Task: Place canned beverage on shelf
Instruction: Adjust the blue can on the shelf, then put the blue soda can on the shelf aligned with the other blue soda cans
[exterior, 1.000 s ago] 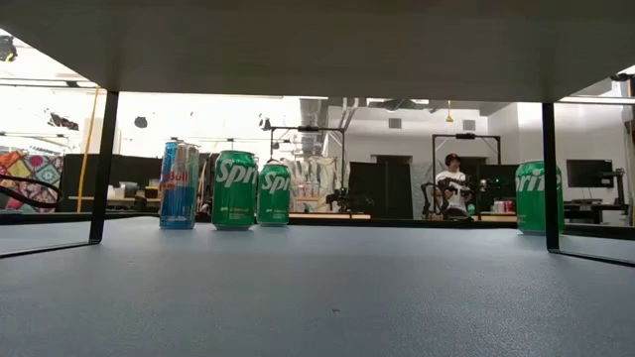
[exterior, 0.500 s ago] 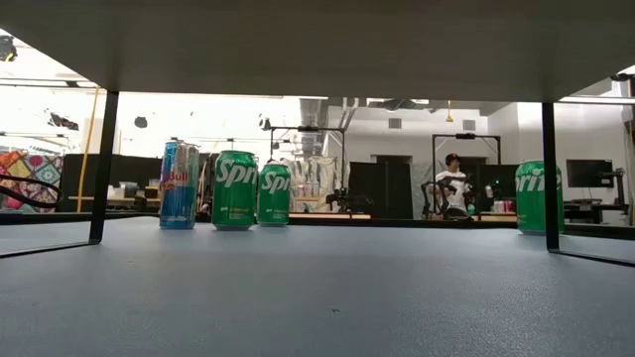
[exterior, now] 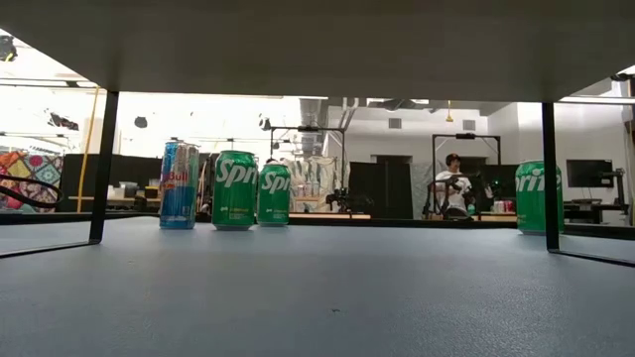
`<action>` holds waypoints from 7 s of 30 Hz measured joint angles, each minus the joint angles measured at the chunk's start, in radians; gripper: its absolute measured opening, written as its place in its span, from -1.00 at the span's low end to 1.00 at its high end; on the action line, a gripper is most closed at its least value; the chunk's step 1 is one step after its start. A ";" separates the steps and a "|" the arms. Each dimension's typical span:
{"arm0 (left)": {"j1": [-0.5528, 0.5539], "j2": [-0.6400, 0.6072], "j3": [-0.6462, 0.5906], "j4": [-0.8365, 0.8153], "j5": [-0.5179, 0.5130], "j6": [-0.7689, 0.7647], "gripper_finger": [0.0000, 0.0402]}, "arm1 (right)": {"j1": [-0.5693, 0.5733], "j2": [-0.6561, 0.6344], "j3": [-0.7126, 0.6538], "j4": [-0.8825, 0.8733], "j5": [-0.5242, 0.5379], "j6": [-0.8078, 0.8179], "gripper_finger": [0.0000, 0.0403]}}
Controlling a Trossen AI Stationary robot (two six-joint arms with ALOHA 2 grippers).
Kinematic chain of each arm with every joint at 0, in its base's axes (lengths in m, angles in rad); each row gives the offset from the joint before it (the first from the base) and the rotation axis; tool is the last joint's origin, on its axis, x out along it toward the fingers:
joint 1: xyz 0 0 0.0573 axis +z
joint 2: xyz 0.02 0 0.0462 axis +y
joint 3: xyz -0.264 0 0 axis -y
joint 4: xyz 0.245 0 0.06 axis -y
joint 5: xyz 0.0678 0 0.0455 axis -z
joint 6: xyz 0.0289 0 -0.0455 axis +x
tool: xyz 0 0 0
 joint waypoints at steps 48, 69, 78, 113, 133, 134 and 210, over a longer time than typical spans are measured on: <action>0.181 -0.149 -0.002 0.012 0.047 0.056 -0.99 | 0.591 0.232 -0.155 0.243 0.088 0.321 -1.00; 0.181 -0.149 -0.001 0.011 0.047 0.066 -0.99 | 0.626 0.186 -0.154 0.227 0.029 0.398 -1.00; 0.181 -0.149 -0.001 0.012 0.071 0.061 -0.99 | 0.760 0.279 -0.154 0.396 0.067 0.522 -1.00; 0.181 -0.149 -0.001 0.012 0.110 0.048 -0.99 | 0.779 0.389 -0.155 0.516 0.212 0.623 -1.00; 0.640 -0.225 -0.085 -0.089 0.415 0.182 -0.13 | 0.600 -0.175 -0.154 -0.019 0.263 0.522 -0.71; 0.693 -0.235 -0.108 -0.090 0.442 0.208 -0.06 | 0.586 -0.191 -0.154 -0.026 0.264 0.501 -0.66; 1.684 -0.348 -1.315 0.570 1.408 1.002 0.28 | 0.091 -0.244 -0.154 -0.254 -0.056 0.149 0.17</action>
